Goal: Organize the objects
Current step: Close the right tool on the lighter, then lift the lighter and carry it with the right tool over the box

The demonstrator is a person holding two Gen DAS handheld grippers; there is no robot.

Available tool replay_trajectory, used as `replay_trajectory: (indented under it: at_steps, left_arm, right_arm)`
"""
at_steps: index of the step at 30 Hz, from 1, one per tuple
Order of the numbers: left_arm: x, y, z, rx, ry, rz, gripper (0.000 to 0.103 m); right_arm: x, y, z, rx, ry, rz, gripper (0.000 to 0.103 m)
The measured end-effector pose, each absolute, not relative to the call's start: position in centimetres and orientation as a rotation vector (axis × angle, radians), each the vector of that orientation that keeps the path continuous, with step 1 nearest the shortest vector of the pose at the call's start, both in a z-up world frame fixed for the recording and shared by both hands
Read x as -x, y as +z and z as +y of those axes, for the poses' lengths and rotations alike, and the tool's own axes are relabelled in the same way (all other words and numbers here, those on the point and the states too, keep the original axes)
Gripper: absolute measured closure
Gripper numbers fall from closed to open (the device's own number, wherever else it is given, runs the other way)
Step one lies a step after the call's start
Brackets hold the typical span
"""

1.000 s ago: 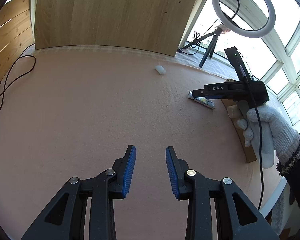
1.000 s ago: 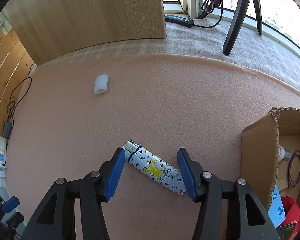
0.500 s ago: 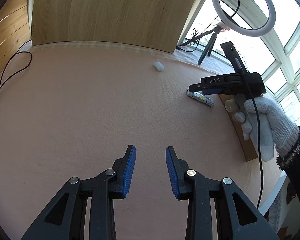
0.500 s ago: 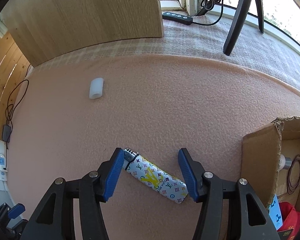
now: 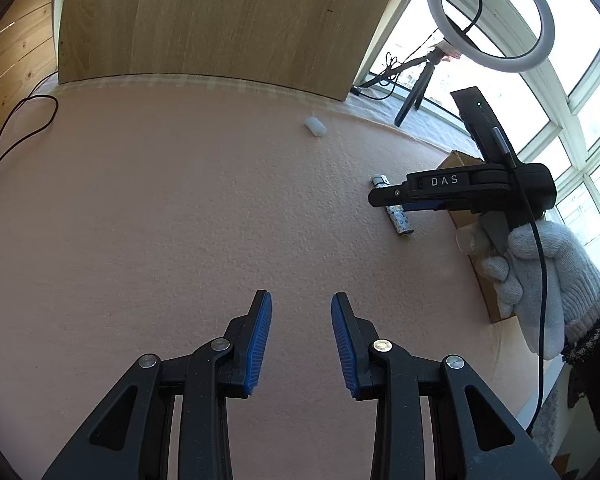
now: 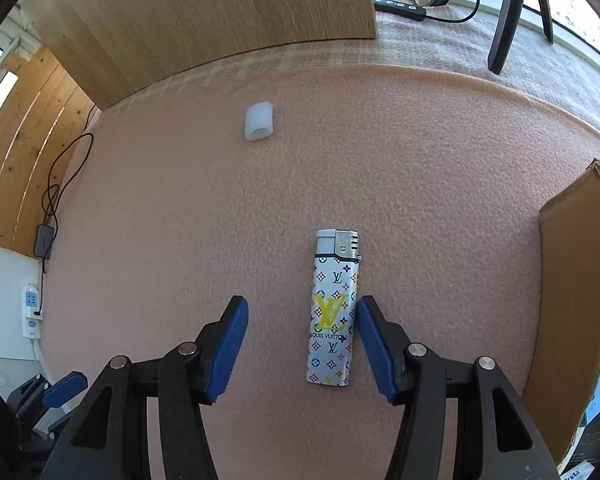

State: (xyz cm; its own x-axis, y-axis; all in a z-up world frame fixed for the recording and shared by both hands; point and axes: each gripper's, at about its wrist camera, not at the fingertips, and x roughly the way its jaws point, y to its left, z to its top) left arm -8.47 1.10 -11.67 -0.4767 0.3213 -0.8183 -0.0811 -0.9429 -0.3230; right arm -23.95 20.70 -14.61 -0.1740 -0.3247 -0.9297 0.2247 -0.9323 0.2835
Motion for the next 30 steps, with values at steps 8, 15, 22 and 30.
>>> replay_trajectory:
  at_steps: [8,15,22,30]
  left_arm:
    - [9.0,-12.2,2.0,1.455,2.467,-0.349,0.069]
    - [10.9,-12.5,4.0,1.440,2.431,-0.327,0.069]
    - [11.4,-13.2,7.0,1.447,2.380,-0.286,0.069]
    - [11.1,-13.3,7.5,1.454,2.379,-0.287,0.069]
  right_arm:
    - [23.3,-14.6,19.6,-1.699,-2.252,-0.020,0.054]
    - [23.6,-14.7,21.1,-1.698,-2.281,-0.074,0.068]
    - [22.8,-14.7,21.1,-1.683,-2.302,-0.004,0.079]
    - [21.8,-14.8,21.0,-1.663,-2.298,0.023,0.082]
